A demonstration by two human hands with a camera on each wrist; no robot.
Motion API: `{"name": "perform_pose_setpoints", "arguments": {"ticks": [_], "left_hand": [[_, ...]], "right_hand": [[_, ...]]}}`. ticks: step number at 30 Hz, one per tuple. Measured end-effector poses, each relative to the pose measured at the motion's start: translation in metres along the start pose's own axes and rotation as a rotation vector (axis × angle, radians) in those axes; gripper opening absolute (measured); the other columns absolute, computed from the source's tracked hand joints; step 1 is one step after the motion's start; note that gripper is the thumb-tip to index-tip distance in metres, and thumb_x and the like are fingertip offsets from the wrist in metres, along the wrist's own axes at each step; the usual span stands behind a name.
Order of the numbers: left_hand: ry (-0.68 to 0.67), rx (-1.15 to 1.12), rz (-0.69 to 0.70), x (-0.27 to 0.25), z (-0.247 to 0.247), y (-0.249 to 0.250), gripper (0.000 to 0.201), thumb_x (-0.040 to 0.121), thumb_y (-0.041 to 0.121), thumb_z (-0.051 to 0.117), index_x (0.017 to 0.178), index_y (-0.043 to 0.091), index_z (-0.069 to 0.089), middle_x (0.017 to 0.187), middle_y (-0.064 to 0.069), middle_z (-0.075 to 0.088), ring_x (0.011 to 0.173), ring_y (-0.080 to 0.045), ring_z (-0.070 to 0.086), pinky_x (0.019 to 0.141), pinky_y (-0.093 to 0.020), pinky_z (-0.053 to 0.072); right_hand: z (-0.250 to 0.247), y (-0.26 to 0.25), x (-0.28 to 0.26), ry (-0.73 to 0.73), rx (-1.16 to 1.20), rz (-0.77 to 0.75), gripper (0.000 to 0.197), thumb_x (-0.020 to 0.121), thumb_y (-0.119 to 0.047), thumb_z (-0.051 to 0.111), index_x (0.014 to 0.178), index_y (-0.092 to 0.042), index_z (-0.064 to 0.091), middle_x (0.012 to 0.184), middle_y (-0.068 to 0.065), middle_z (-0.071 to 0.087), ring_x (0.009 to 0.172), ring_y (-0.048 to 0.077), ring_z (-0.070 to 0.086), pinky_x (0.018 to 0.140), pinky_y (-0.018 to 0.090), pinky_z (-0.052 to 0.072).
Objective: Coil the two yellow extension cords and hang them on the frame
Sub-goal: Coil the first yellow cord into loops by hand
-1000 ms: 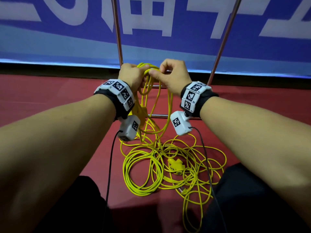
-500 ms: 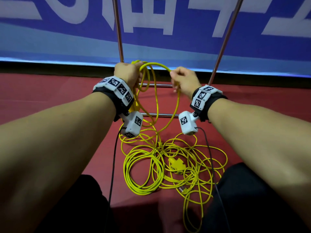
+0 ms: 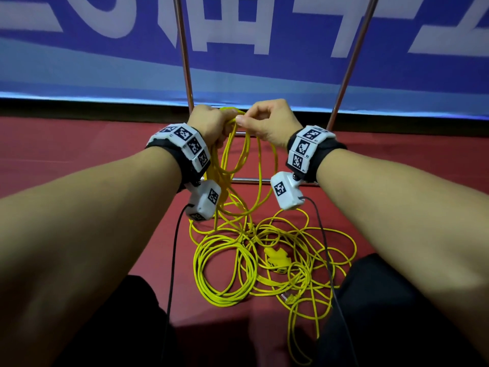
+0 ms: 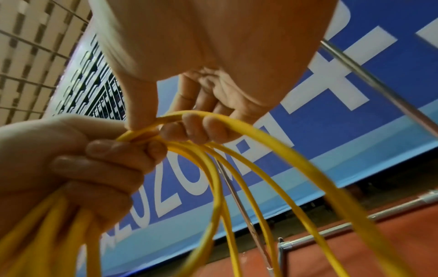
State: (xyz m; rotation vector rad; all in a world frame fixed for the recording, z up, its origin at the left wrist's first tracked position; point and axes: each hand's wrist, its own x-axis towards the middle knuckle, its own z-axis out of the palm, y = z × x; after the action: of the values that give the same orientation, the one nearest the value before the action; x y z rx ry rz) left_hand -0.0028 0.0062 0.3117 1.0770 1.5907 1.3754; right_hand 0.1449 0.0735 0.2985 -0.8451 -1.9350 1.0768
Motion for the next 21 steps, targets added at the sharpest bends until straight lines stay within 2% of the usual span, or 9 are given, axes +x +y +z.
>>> {"name": "perform_pose_setpoints", "arguments": {"ticks": [2,4,7,9,12,14,16,18,21], "left_hand": [[0.076,-0.028,0.011,0.005,-0.002,0.002,0.037,0.087,0.021,0.069,0.055,0.012,0.054,0.046,-0.004,0.044,0.037,-0.017,0.033,0.042,-0.022,0.028],[0.155,-0.089,0.013,0.011,-0.009,0.005,0.038,0.088,0.021,0.069,0.055,0.011,0.053,0.046,-0.004,0.044,0.035,-0.017,0.032,0.041,-0.022,0.029],[0.184,-0.141,0.015,0.015,-0.015,0.004,0.032,0.09,0.02,0.066,0.061,0.008,0.057,0.044,-0.002,0.045,0.034,-0.016,0.033,0.04,-0.021,0.03],[0.124,-0.105,0.005,0.013,-0.013,0.001,0.028,0.091,0.019,0.064,0.066,0.008,0.06,0.046,-0.002,0.047,0.034,-0.016,0.035,0.04,-0.02,0.03],[0.008,-0.045,-0.031,0.005,-0.008,-0.001,0.018,0.093,0.013,0.06,0.078,0.004,0.063,0.047,-0.004,0.052,0.036,-0.017,0.046,0.041,-0.021,0.037],[-0.048,-0.013,-0.041,-0.002,-0.005,-0.002,0.016,0.093,0.01,0.059,0.079,0.003,0.064,0.049,-0.006,0.056,0.039,-0.019,0.051,0.043,-0.022,0.041],[-0.071,0.021,-0.045,-0.006,-0.003,-0.004,0.017,0.093,0.01,0.058,0.078,0.003,0.064,0.05,-0.006,0.057,0.04,-0.019,0.053,0.042,-0.022,0.042],[-0.084,0.05,-0.044,-0.008,0.0,-0.004,0.02,0.093,0.011,0.058,0.075,0.004,0.063,0.05,-0.005,0.057,0.04,-0.017,0.053,0.043,-0.023,0.042],[-0.08,0.104,-0.042,-0.009,0.003,-0.002,0.02,0.089,0.013,0.06,0.07,0.006,0.061,0.049,-0.004,0.053,0.038,-0.015,0.043,0.042,-0.021,0.036]], "right_hand": [[-0.004,0.012,-0.002,-0.081,-0.056,0.059,0.027,0.095,-0.025,0.068,0.073,-0.01,0.065,0.061,0.003,0.064,0.054,0.013,0.056,0.057,0.025,0.047],[-0.01,0.029,-0.008,-0.148,-0.069,0.189,0.035,0.101,-0.03,0.056,0.073,-0.01,0.064,0.061,0.004,0.066,0.056,0.016,0.062,0.064,0.031,0.048],[-0.022,0.04,-0.012,-0.056,0.037,0.371,0.046,0.105,-0.035,0.047,0.07,-0.008,0.061,0.053,0.002,0.056,0.045,0.015,0.056,0.06,0.029,0.049],[-0.031,0.041,-0.004,0.083,0.034,0.32,0.047,0.104,-0.034,0.049,0.065,-0.012,0.059,0.05,0.0,0.045,0.041,0.012,0.043,0.053,0.029,0.047],[-0.038,0.036,0.001,0.205,-0.052,0.16,0.044,0.096,-0.036,0.06,0.055,-0.018,0.064,0.05,0.0,0.046,0.044,0.009,0.035,0.05,0.024,0.034],[-0.037,0.032,-0.001,0.177,-0.106,0.097,0.037,0.094,-0.03,0.065,0.06,-0.016,0.068,0.041,-0.011,0.044,0.042,0.003,0.034,0.052,0.019,0.029],[-0.029,0.025,0.0,0.13,-0.169,0.066,0.029,0.092,-0.027,0.069,0.069,-0.01,0.071,0.039,-0.015,0.045,0.043,0.0,0.038,0.053,0.015,0.03],[-0.02,0.017,0.002,0.082,-0.165,0.026,0.025,0.087,-0.028,0.076,0.069,-0.013,0.069,0.044,-0.016,0.047,0.047,-0.001,0.039,0.056,0.016,0.033],[-0.008,0.009,0.003,0.039,-0.161,-0.008,0.027,0.083,-0.027,0.08,0.064,-0.02,0.063,0.046,-0.015,0.047,0.046,-0.001,0.04,0.052,0.013,0.033]]}}
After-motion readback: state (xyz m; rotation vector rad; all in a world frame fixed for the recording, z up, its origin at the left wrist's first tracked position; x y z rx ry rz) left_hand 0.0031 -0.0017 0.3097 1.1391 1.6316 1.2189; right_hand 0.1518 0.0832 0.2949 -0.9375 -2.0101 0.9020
